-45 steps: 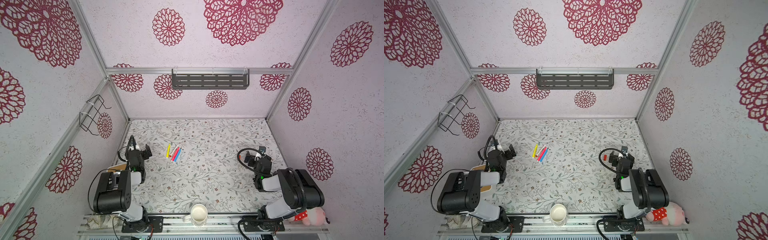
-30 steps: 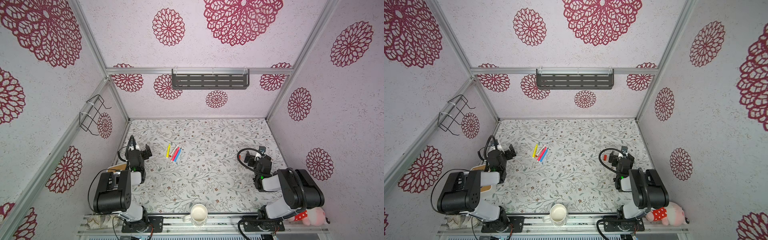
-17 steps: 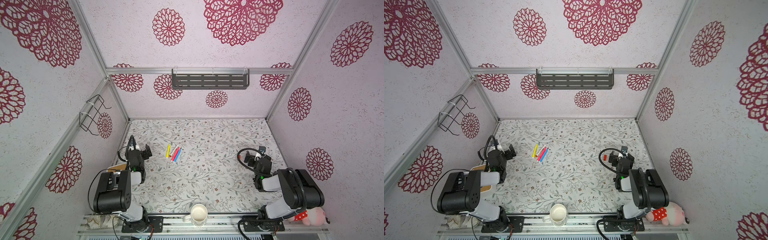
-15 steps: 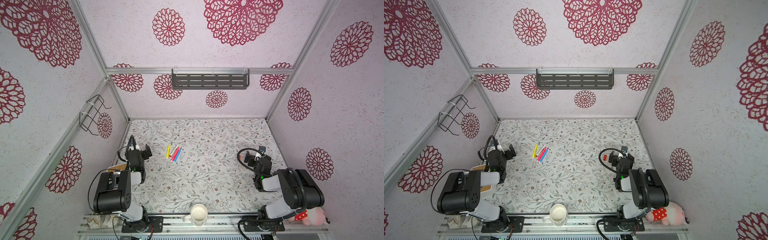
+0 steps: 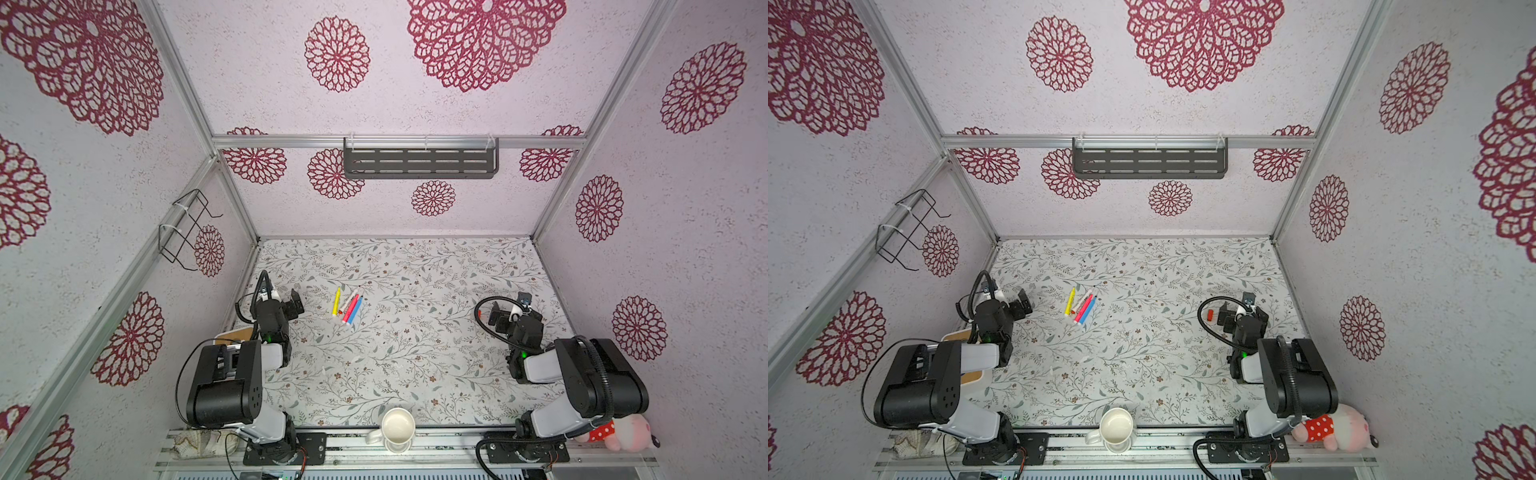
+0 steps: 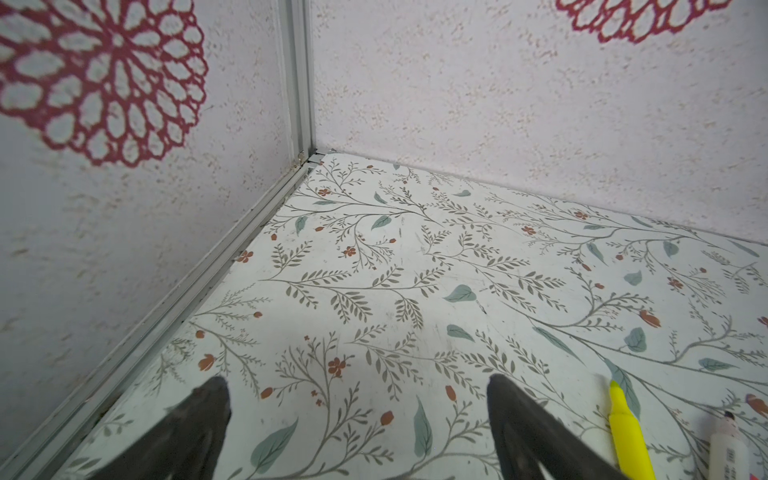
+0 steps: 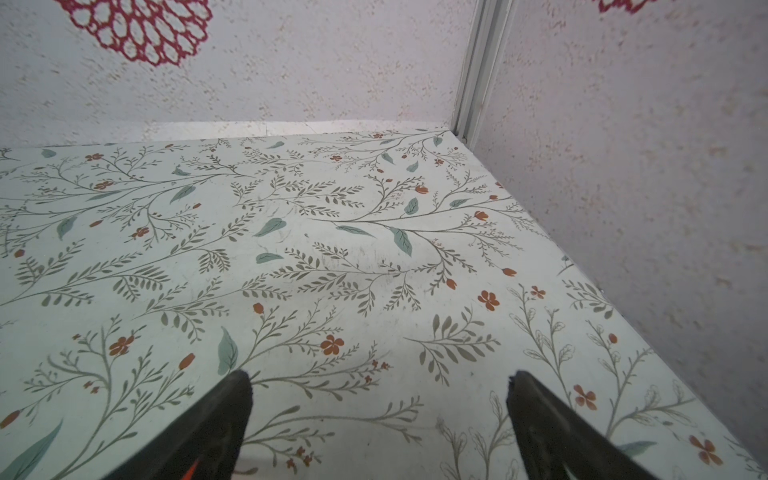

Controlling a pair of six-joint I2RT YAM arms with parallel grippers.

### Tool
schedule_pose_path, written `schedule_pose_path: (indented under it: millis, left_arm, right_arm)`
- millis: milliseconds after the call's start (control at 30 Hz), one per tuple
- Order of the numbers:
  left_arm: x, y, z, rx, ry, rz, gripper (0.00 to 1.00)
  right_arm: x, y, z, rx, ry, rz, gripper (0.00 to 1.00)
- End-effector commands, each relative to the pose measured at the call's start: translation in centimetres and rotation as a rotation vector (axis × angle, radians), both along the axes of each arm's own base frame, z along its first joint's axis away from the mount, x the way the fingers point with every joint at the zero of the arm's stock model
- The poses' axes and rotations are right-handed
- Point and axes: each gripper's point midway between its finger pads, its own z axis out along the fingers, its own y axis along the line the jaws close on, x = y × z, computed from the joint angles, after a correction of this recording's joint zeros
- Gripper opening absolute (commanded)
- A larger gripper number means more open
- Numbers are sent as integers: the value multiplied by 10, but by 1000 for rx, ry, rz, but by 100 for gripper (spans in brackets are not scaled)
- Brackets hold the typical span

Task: Insert the pens into the pen caps
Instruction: 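Reach the left gripper down to the yellow highlighter while the right arm lifts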

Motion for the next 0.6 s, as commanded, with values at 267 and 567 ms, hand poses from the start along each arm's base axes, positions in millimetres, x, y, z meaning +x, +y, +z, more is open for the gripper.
schedule_pose_path:
  millis: [267, 567]
  left_arm:
    - [-52, 2, 122, -251, 66, 325, 99]
    - [-83, -75, 85, -473, 183, 4, 99]
  right_arm:
    - [-18, -13, 137, 227, -30, -310, 99]
    - [-61, 55, 151, 560, 84, 101, 99]
